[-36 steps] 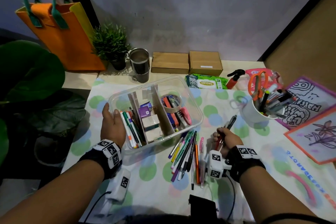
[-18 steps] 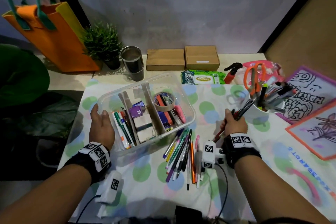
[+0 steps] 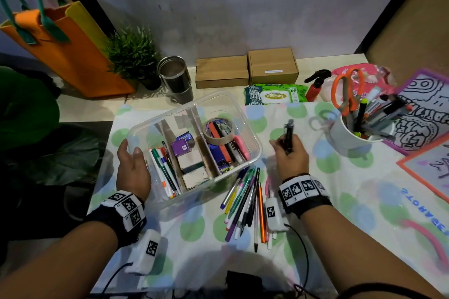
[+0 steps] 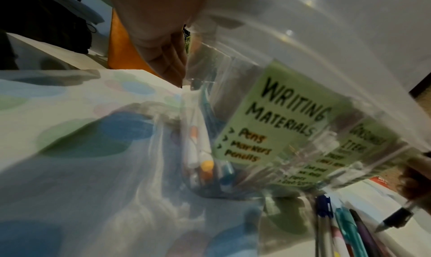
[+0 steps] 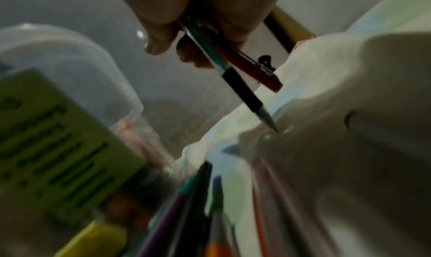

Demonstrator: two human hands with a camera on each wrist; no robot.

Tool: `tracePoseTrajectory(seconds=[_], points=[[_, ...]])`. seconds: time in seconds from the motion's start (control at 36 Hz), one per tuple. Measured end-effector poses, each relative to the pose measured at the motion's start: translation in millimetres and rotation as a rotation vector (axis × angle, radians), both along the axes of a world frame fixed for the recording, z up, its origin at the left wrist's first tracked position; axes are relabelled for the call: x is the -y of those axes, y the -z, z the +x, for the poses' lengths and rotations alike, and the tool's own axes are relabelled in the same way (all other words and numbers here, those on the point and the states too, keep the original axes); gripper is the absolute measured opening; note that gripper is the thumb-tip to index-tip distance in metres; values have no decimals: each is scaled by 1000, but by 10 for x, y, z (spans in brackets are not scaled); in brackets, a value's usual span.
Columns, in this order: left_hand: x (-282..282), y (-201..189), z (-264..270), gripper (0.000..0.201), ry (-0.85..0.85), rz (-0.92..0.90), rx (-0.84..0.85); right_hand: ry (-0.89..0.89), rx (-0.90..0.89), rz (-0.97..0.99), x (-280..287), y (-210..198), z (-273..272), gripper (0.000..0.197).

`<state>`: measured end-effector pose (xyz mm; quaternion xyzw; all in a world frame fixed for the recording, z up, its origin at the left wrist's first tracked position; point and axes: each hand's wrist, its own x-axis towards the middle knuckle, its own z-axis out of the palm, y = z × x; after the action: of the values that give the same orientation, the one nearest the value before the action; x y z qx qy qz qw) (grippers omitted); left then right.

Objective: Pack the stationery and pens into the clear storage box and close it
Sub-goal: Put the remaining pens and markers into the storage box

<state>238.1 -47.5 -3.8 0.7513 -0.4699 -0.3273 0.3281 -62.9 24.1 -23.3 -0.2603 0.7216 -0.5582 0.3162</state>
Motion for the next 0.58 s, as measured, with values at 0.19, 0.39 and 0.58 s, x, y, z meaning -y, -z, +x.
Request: tracePoseTrajectory(seconds=[0.19,0.39,0.58], points=[[0,6,-3,48,12,-15,0,-51,-32,109,4,178,110,13],[0,18,-2,48,9,-8,-25,-34,-17,217,-53,278,109,12],[-11,-28,-18,47,37,12,-28,-16,-29,271,-18,203,104,24]])
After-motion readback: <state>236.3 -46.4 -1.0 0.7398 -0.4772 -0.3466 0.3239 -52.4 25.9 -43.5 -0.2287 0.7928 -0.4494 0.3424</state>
